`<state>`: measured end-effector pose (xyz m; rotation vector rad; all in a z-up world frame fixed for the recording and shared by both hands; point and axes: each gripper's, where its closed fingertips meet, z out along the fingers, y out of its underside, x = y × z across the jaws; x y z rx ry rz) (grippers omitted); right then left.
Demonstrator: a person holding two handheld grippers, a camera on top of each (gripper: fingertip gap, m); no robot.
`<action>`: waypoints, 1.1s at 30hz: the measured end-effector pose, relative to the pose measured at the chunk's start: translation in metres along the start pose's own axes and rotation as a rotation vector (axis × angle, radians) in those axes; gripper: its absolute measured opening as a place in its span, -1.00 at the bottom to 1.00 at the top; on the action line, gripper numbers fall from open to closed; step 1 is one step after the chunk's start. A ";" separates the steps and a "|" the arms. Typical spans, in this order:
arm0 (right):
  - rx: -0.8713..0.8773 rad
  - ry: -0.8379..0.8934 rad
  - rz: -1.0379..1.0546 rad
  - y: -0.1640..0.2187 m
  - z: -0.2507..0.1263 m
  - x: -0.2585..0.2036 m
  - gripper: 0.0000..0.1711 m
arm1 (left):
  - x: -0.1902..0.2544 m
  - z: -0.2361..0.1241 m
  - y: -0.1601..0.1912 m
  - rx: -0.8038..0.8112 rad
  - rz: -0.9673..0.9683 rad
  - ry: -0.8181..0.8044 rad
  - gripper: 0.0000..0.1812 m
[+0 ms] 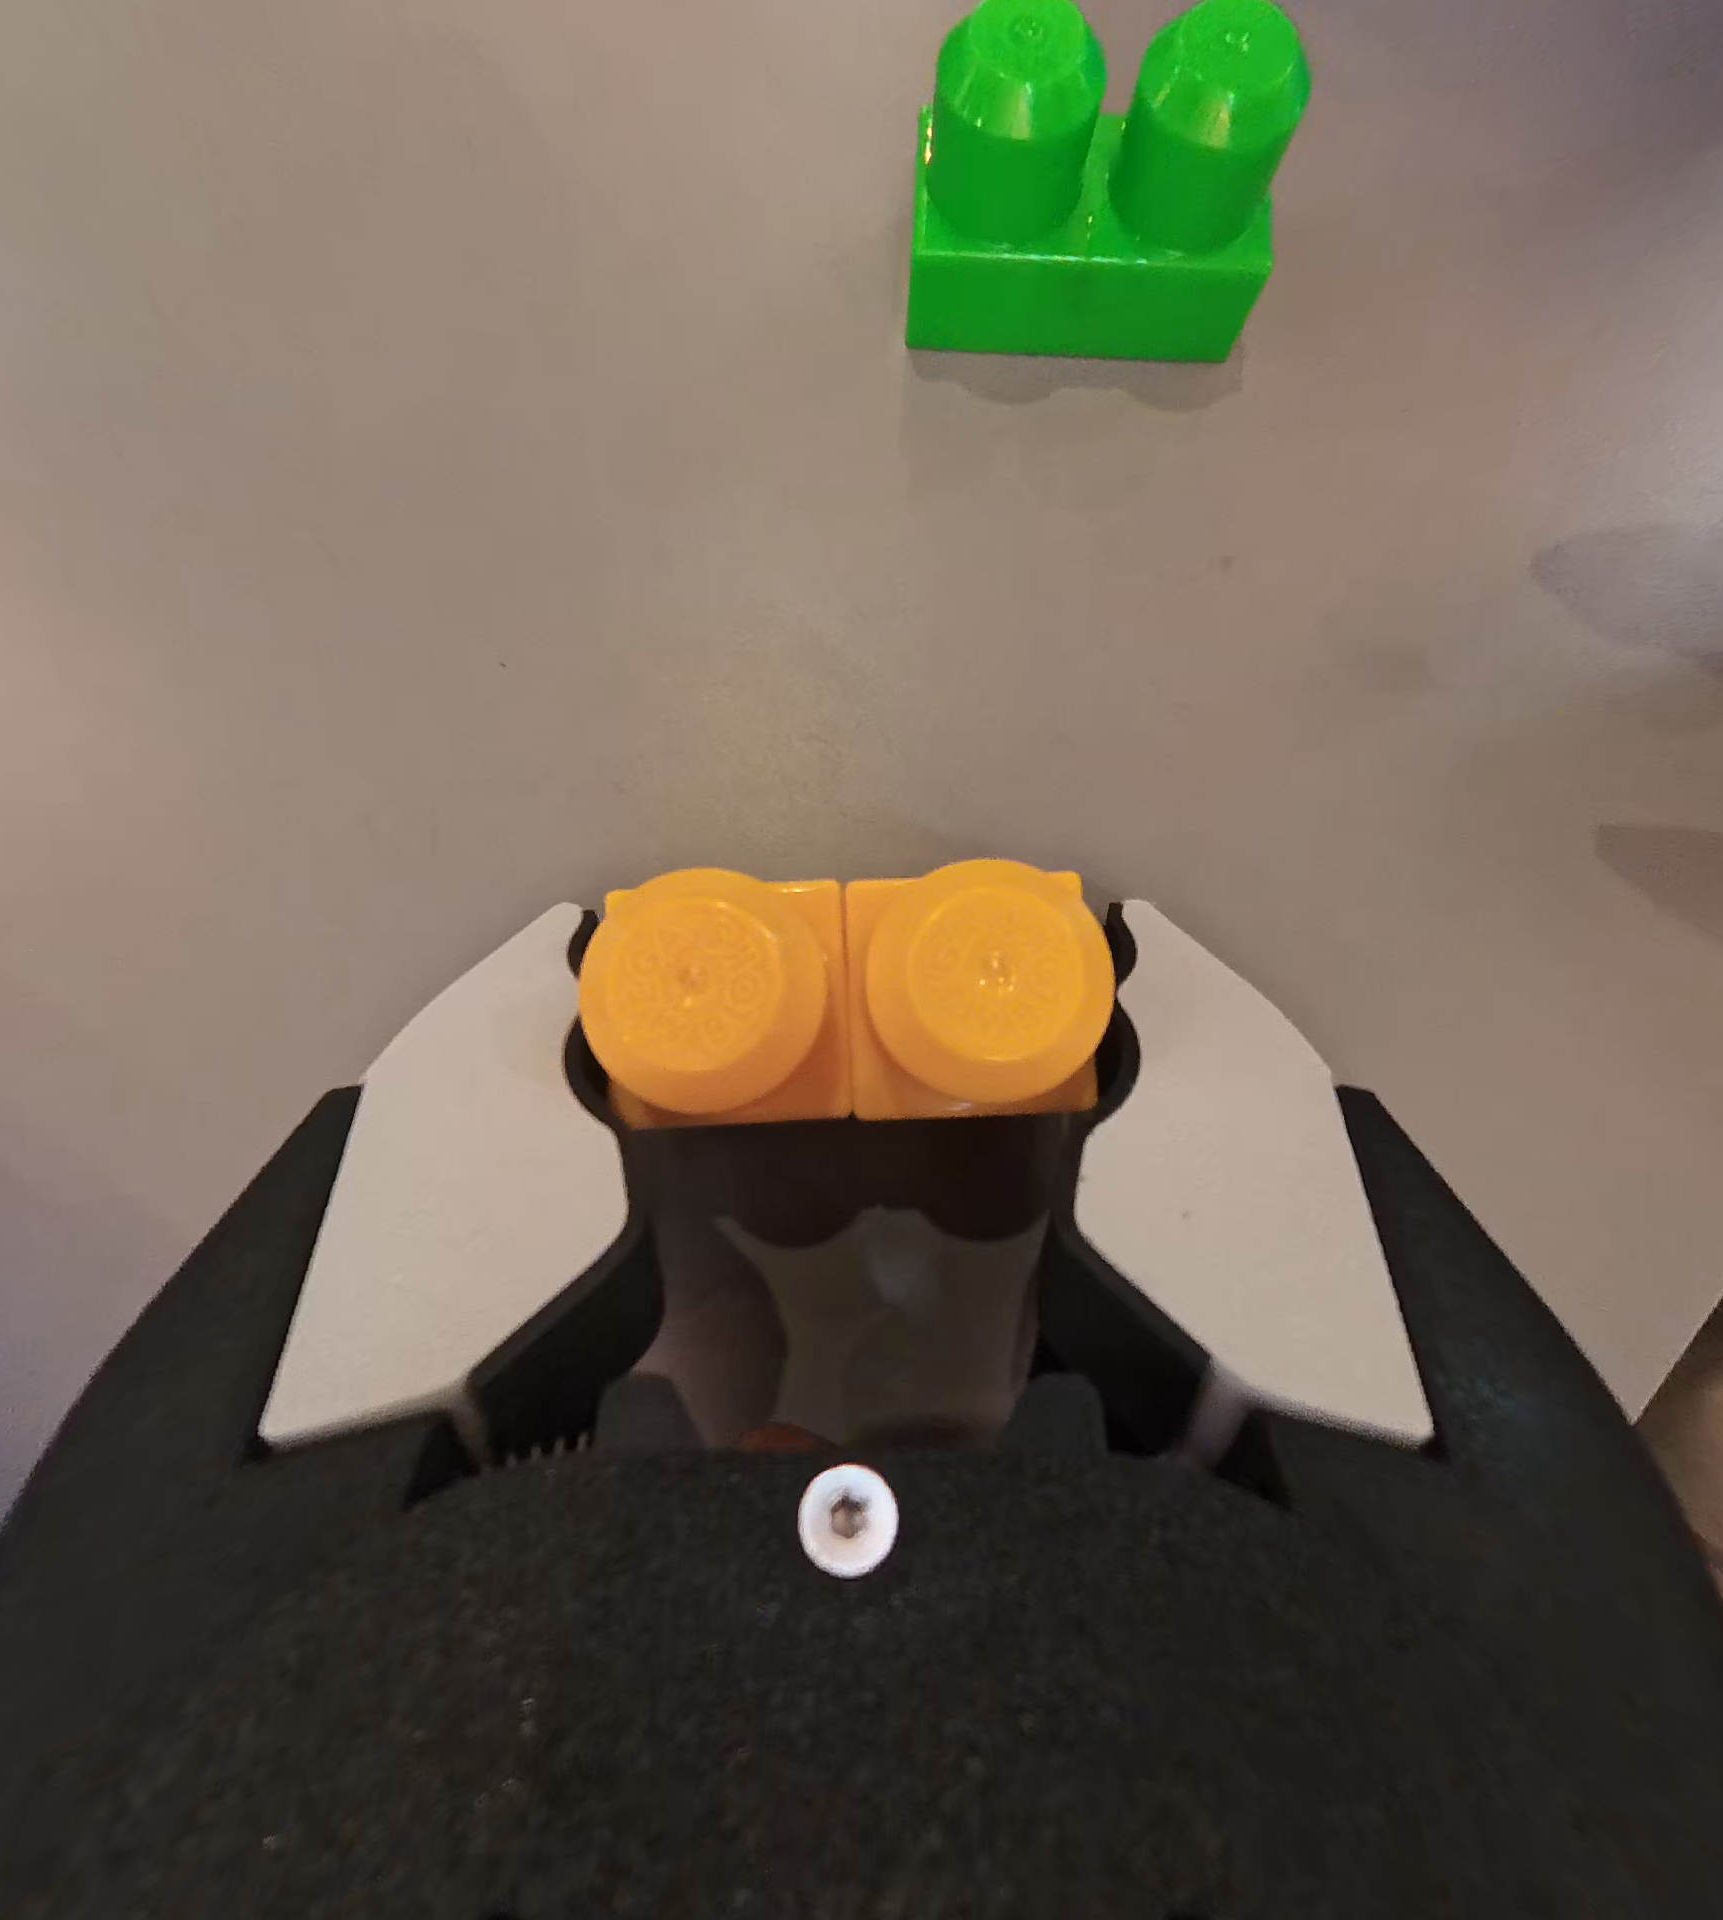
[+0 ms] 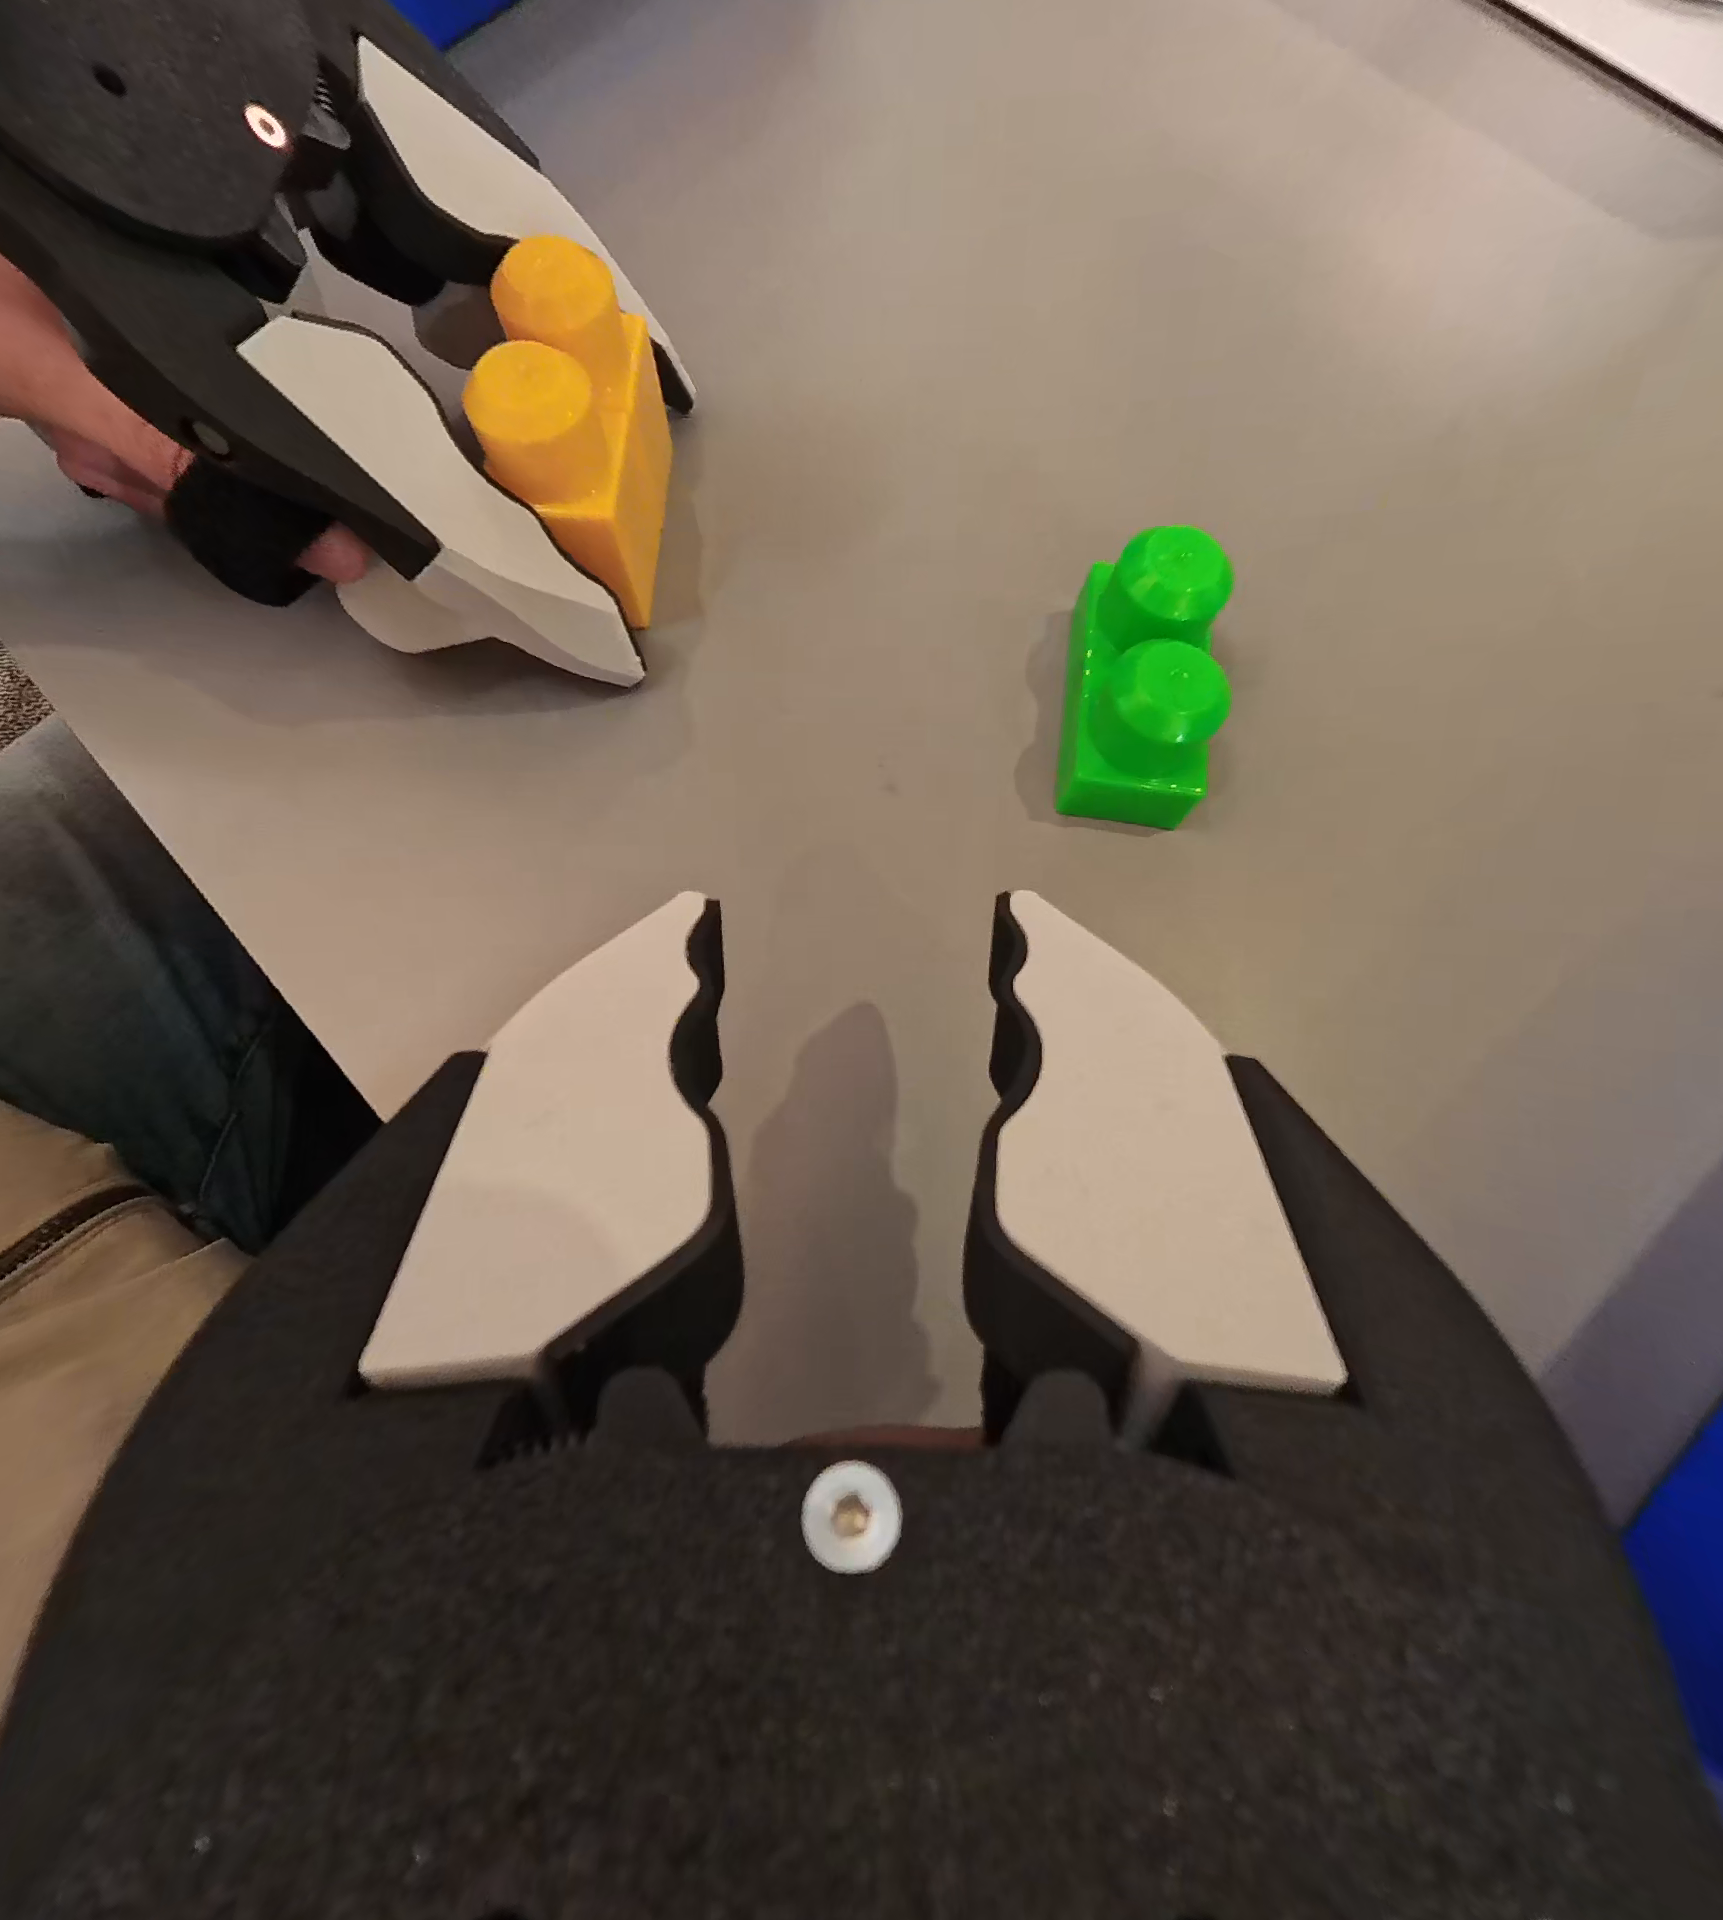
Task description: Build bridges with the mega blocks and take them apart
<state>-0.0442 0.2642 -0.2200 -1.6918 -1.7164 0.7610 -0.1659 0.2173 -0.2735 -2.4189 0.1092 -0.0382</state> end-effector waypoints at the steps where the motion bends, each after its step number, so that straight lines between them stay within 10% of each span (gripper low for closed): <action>1: 0.000 0.001 0.001 0.000 0.000 0.000 -0.42 | 0.000 0.000 0.000 0.000 0.002 0.001 -0.01; 33: -0.176 0.187 0.058 -0.001 0.078 0.074 -0.45 | 0.015 -0.019 -0.019 0.105 0.038 0.028 -0.01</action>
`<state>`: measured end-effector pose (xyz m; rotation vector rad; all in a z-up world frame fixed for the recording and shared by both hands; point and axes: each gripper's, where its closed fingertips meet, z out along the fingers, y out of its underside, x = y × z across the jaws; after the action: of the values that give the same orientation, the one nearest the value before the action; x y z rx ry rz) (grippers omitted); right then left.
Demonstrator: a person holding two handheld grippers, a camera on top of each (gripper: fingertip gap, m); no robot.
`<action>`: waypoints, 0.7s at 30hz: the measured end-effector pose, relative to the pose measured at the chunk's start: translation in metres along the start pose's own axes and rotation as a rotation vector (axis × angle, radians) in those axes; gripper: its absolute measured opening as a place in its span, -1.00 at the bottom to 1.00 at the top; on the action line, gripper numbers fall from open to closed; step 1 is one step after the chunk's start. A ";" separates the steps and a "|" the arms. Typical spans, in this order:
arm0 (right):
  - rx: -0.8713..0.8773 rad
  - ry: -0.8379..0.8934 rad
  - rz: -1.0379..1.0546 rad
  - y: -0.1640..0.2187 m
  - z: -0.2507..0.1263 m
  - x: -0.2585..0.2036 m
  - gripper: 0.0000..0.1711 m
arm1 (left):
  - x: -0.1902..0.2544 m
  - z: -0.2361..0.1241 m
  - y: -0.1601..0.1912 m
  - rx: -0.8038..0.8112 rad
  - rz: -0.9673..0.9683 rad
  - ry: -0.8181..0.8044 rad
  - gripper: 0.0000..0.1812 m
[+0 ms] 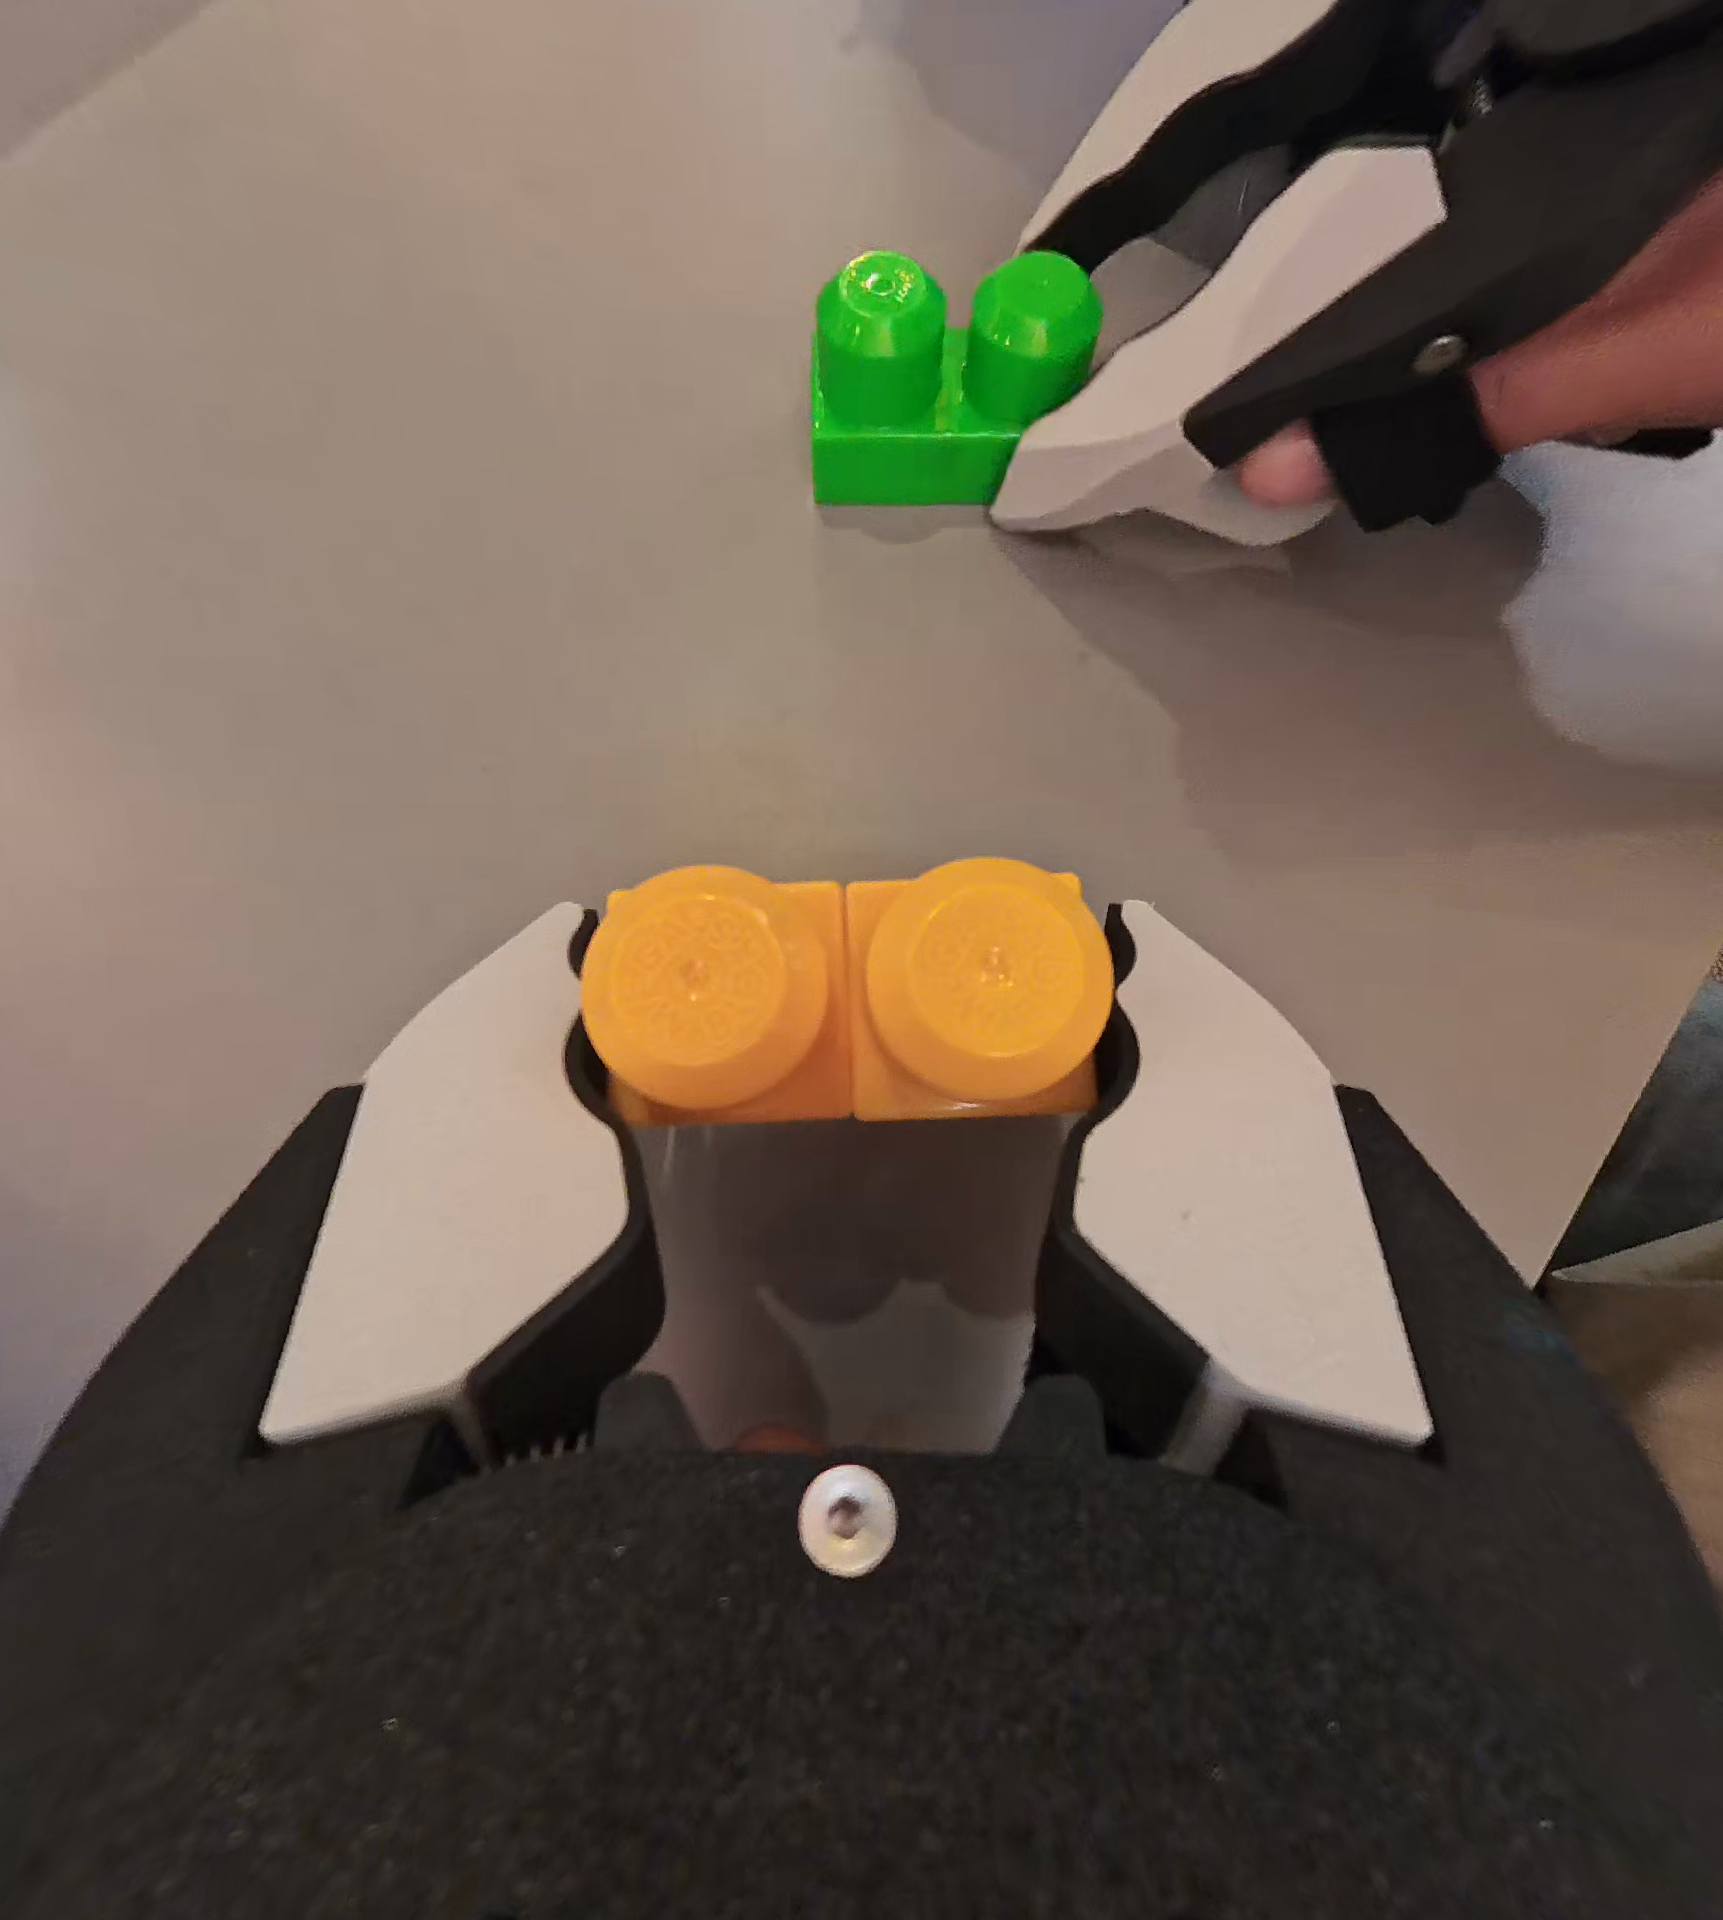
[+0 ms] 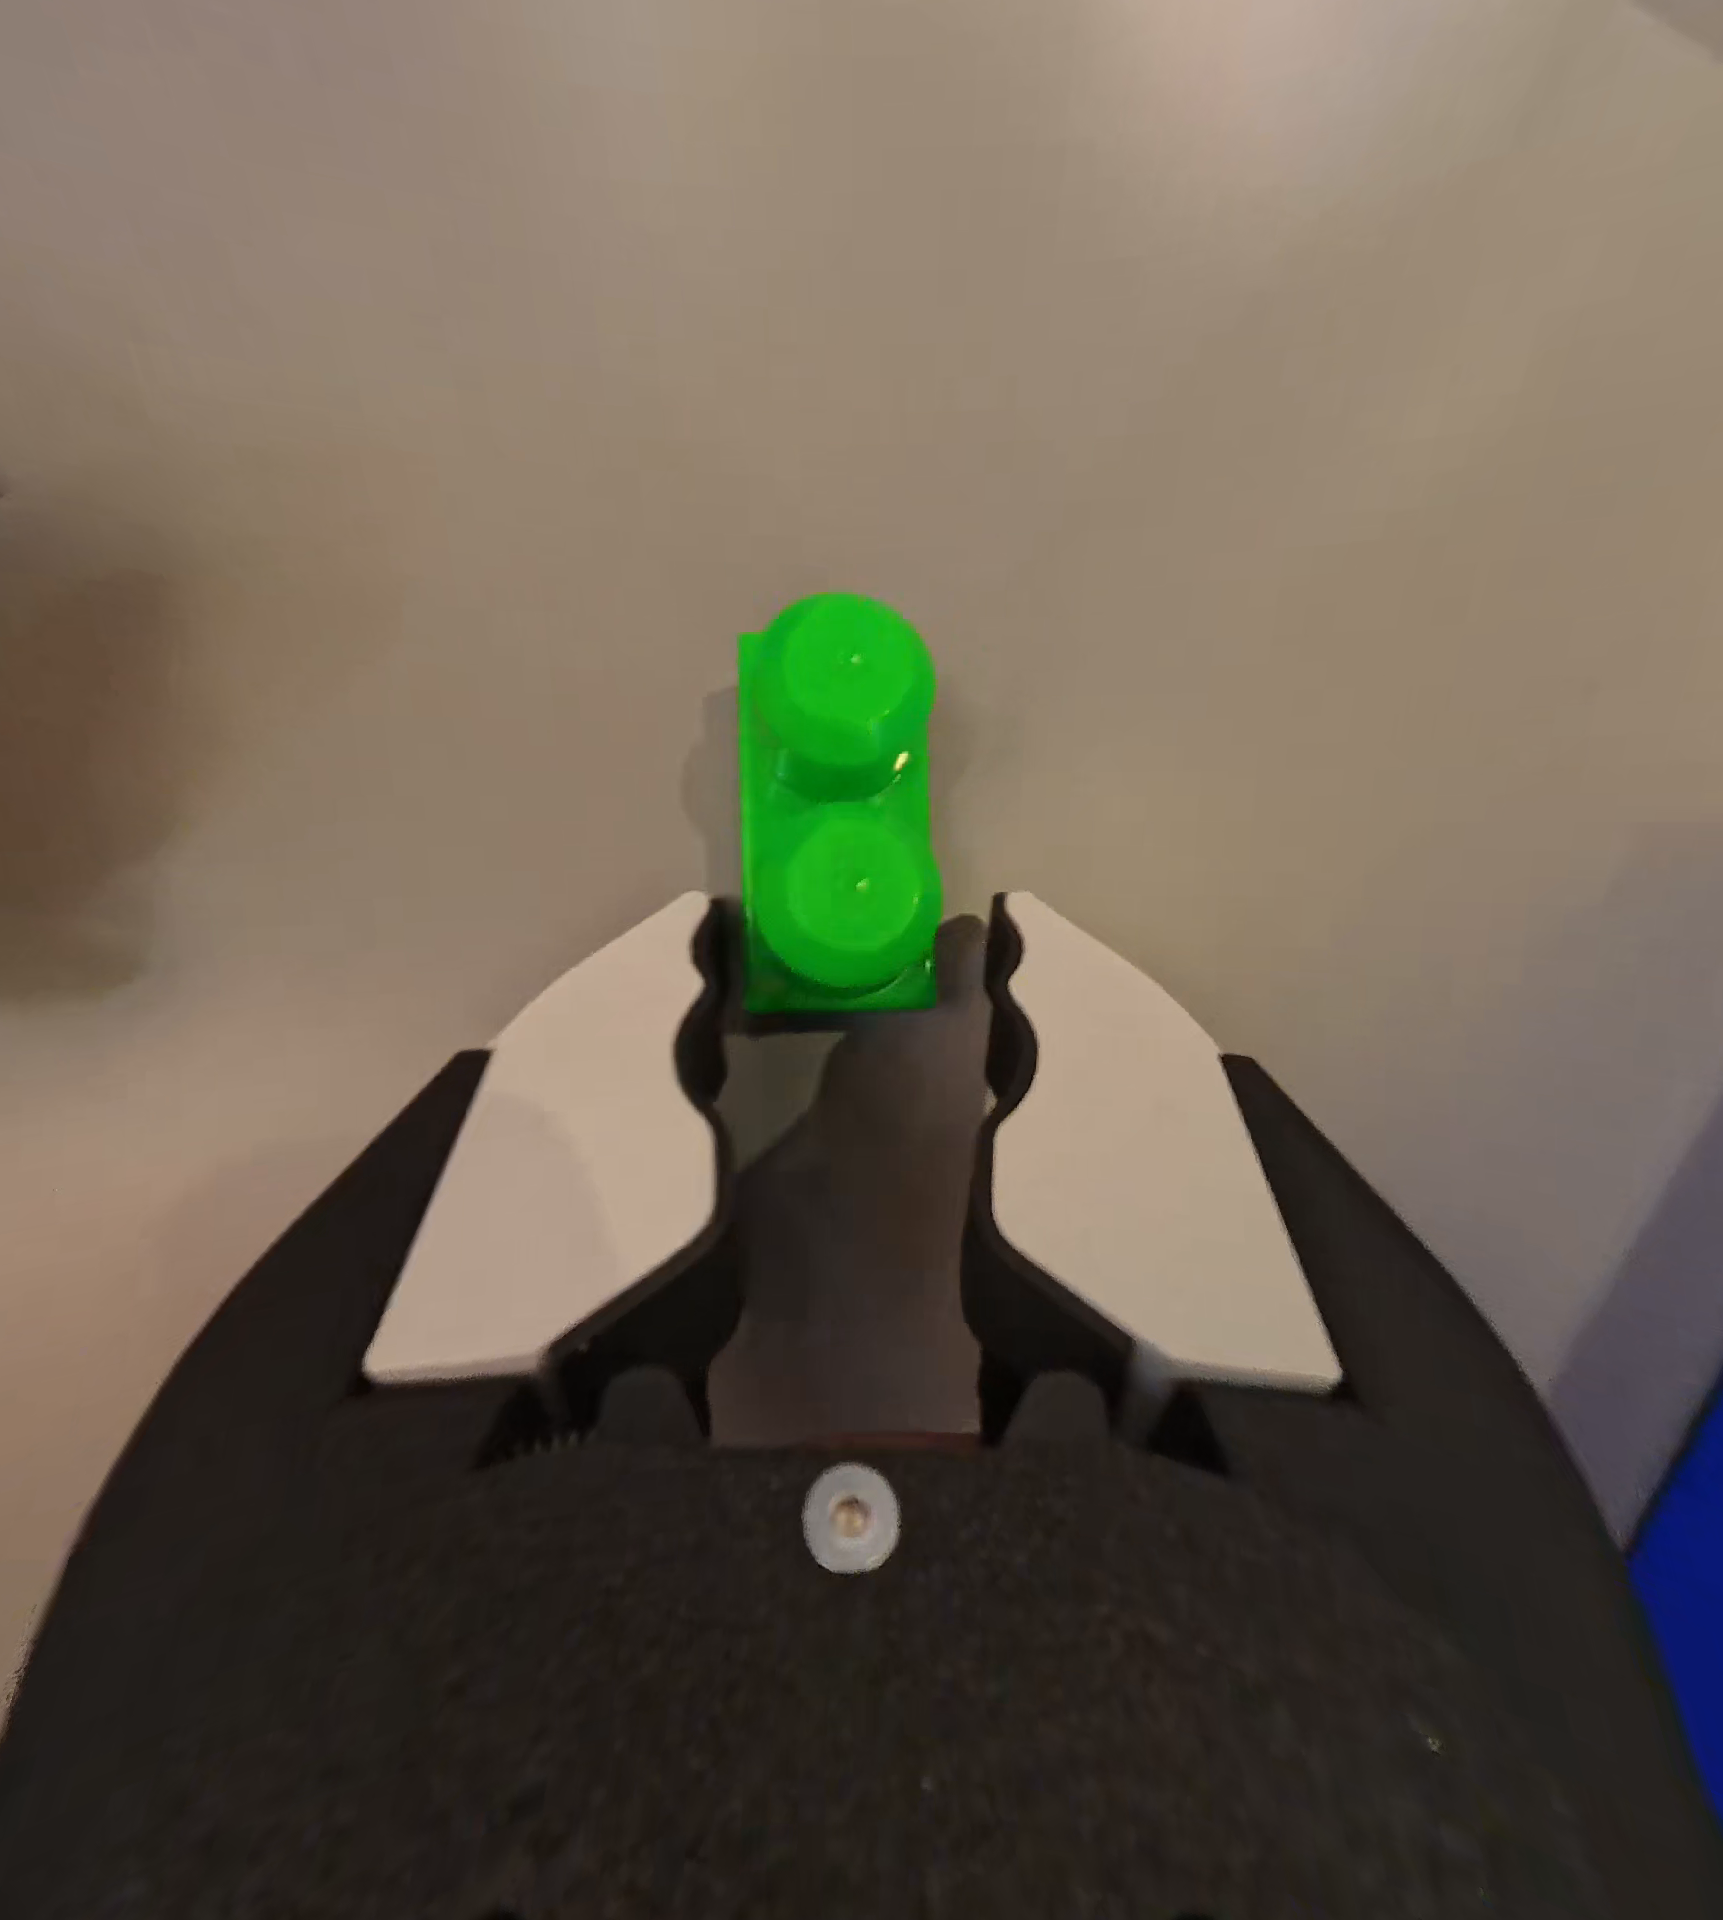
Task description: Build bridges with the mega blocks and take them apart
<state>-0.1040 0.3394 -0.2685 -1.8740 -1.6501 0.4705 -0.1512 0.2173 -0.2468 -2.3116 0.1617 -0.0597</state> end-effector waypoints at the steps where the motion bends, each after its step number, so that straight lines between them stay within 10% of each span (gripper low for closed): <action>1: -0.005 -0.002 -0.004 0.000 0.001 0.000 -0.52 | 0.000 -0.001 0.000 -0.002 0.001 0.001 -0.01; 21: 0.167 -0.242 -0.030 -0.078 -0.075 -0.097 -0.59 | -0.013 0.007 0.003 -0.016 0.003 -0.038 -0.02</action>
<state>-0.1337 0.2341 -0.1733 -1.7217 -1.7304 0.8239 -0.1640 0.2220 -0.2538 -2.3266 0.1473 -0.0132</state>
